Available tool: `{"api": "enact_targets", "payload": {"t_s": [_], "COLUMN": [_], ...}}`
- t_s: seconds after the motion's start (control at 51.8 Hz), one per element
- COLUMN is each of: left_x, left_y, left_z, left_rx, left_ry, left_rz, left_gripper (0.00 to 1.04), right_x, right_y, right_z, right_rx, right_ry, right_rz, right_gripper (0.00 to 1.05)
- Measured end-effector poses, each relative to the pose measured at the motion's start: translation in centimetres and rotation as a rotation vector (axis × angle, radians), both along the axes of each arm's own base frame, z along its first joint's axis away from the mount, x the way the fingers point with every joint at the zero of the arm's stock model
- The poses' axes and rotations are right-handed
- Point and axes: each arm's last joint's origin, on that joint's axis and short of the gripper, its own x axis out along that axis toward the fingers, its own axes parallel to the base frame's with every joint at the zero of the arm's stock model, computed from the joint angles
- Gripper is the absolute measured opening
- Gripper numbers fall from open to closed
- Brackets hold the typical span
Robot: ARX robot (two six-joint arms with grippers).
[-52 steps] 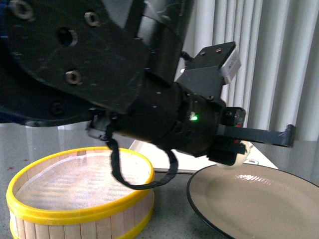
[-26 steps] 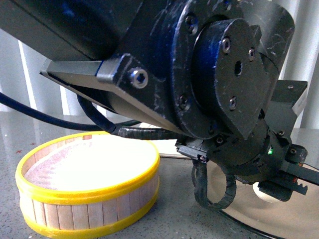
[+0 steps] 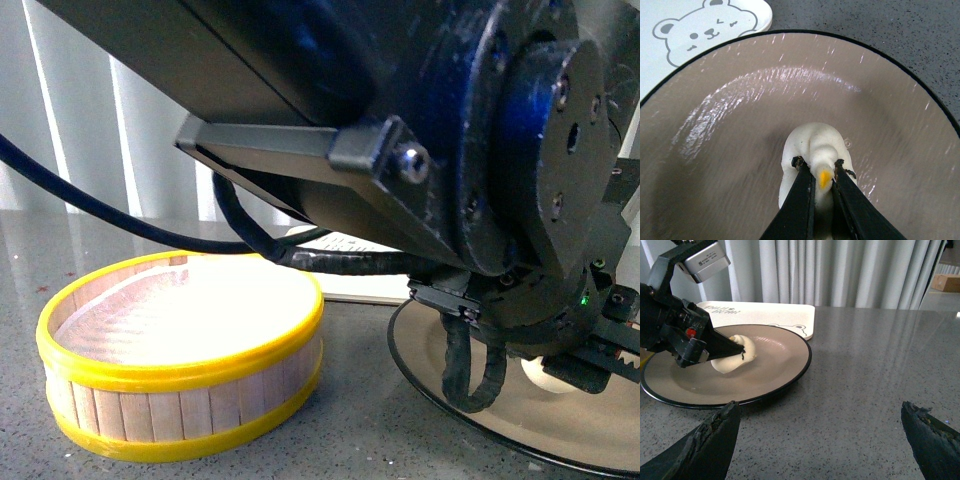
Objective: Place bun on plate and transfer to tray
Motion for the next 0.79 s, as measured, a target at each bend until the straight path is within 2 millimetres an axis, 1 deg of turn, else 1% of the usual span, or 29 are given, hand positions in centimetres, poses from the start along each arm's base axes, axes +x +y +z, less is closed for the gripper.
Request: {"api": "enact_targets", "payload": {"t_s": [0.193,0.232,0.251,0.29,0.367,0.386,0.502,0.56,0.715,0.792], "left_x": [0.7,0.7,0.7,0.8,0.9,0.9,1.1,1.2,1.5,1.6], "left_y": [-1.0,-1.1,-1.1,-1.2,-1.2,-1.2,-1.1,-1.0,-0.6,-0.5], "left_z": [-0.7,-0.7,-0.7,-0.7,-0.7,-0.7,-0.5,-0.3,0.6,0.8], "left_rx": [0.016,0.018,0.018,0.02,0.027,0.027,0.005,-0.015,-0.05,-0.051], "left_ry": [0.028,0.03,0.031,0.032,0.037,0.036,0.057,0.071,0.089,0.086], "left_rz": [0.001,0.0,0.001,0.002,0.007,0.007,0.006,0.008,0.018,0.023], "left_gripper": [0.05,0.09,0.13,0.17,0.3,0.32,0.54,0.61,0.91,0.99], "right_x": [0.0,0.0,0.0,0.0,0.0,0.0,0.0,0.0,0.0,0.0], "right_y": [0.0,0.0,0.0,0.0,0.0,0.0,0.0,0.0,0.0,0.0], "right_z": [0.0,0.0,0.0,0.0,0.0,0.0,0.0,0.0,0.0,0.0], "right_rx": [0.0,0.0,0.0,0.0,0.0,0.0,0.0,0.0,0.0,0.0], "right_ry": [0.0,0.0,0.0,0.0,0.0,0.0,0.0,0.0,0.0,0.0], "right_rz": [0.0,0.0,0.0,0.0,0.0,0.0,0.0,0.0,0.0,0.0], "right_gripper": [0.96,0.96,0.96,0.96,0.96,0.96,0.96,0.96,0.96,0.96]}}
